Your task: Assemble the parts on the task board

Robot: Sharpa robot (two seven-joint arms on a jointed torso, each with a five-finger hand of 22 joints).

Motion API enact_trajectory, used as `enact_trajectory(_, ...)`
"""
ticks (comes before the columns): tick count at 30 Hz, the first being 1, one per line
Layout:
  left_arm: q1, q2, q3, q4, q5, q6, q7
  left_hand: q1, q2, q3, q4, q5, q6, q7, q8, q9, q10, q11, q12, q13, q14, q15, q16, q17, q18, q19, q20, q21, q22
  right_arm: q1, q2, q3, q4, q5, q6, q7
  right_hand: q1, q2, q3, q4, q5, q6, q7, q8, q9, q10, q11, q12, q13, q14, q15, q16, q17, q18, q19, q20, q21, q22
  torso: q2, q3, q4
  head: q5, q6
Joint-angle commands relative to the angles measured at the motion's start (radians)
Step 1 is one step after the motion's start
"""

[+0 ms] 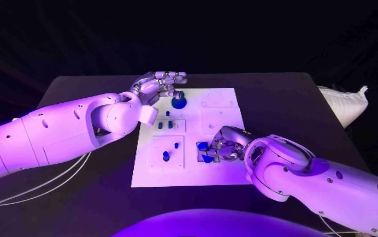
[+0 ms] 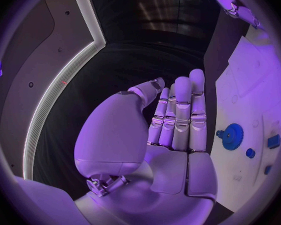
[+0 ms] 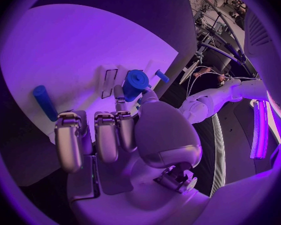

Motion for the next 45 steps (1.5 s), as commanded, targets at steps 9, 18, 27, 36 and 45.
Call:
enact_trajectory(9,0.000,0.001,0.001,0.002,-0.008,0.018,0.003,-0.003,0.004,-0.007,-0.002,0.005,-0.010,0.000,0.004,0.000,-0.011,0.001,0.005,-0.001,-0.008,-0.001,0.004,-0.002,0.010,-0.002,0.006,-0.006,-0.002,0.000,0.002,-0.001,0.003,-0.138,0.027,-0.008,-0.148,-0.020,-0.128,0.002,-0.273,0.009,-0.004,-0.019,0.024,0.037,-0.005,-0.034,0.153,0.086,-0.010,-0.011,0.170,-0.011,0.060,-0.010,-0.013,0.206,0.001,0.0009,-0.0003,0.000,-0.001)
enact_trajectory(18,0.000,0.001,0.001,0.001,-0.008,0.018,0.003,-0.003,0.004,-0.007,-0.002,0.005,-0.010,0.000,0.004,0.000,-0.011,0.001,0.005,-0.001,-0.008,-0.001,0.004,-0.002,0.010,-0.002,0.006,-0.006,-0.002,-0.001,0.000,-0.001,0.012,-0.153,0.041,-0.005,-0.004,-0.009,-0.100,-0.071,-0.264,0.022,-0.009,-0.019,0.041,0.039,-0.009,-0.036,0.155,0.086,-0.012,-0.012,0.170,-0.011,0.060,-0.012,-0.014,0.205,0.001,0.0004,0.0013,0.001,-0.003)
enact_trajectory(27,0.000,0.002,0.001,0.001,-0.008,0.020,0.003,-0.003,0.004,-0.007,-0.002,0.005,-0.010,0.000,0.004,0.000,-0.011,0.001,0.005,-0.001,-0.008,-0.001,0.004,-0.002,0.010,-0.002,0.006,-0.006,-0.002,-0.002,0.014,-0.004,-0.003,-0.170,0.060,-0.003,0.160,-0.002,-0.043,-0.179,-0.271,0.034,-0.015,-0.015,0.059,0.041,-0.015,-0.035,0.159,0.087,-0.018,-0.010,0.175,-0.012,0.062,-0.017,-0.013,0.208,0.000,0.0002,0.0001,0.001,-0.005)
enact_trajectory(36,0.000,0.002,0.001,0.000,-0.008,0.021,0.002,-0.003,0.004,-0.007,-0.002,0.005,-0.010,0.000,0.004,0.000,-0.011,0.001,0.005,-0.001,-0.008,-0.001,0.004,-0.002,0.010,-0.002,0.006,-0.006,-0.002,-0.004,0.023,-0.010,-0.021,-0.198,0.045,-0.004,0.208,0.019,-0.005,-0.219,-0.270,0.042,-0.022,-0.014,0.067,0.042,-0.021,-0.036,0.159,0.087,-0.024,-0.011,0.172,-0.011,0.062,-0.023,-0.013,0.208,0.000,0.0001,-0.0001,0.001,-0.006)
enact_trajectory(45,-0.001,-0.001,0.001,0.000,-0.008,0.021,0.000,-0.003,0.004,-0.007,-0.002,0.005,-0.010,0.000,0.004,0.000,-0.011,0.001,0.005,-0.001,-0.008,-0.001,0.004,-0.002,0.010,-0.002,0.006,-0.006,-0.002,-0.004,-0.034,-0.007,0.021,-0.139,-0.016,0.005,0.090,0.003,-0.037,-0.147,-0.236,0.028,-0.010,-0.026,0.072,0.036,-0.011,-0.052,0.151,0.085,-0.016,-0.017,0.162,-0.008,0.054,-0.018,-0.023,0.197,0.000,0.0005,-0.0023,0.000,-0.005)
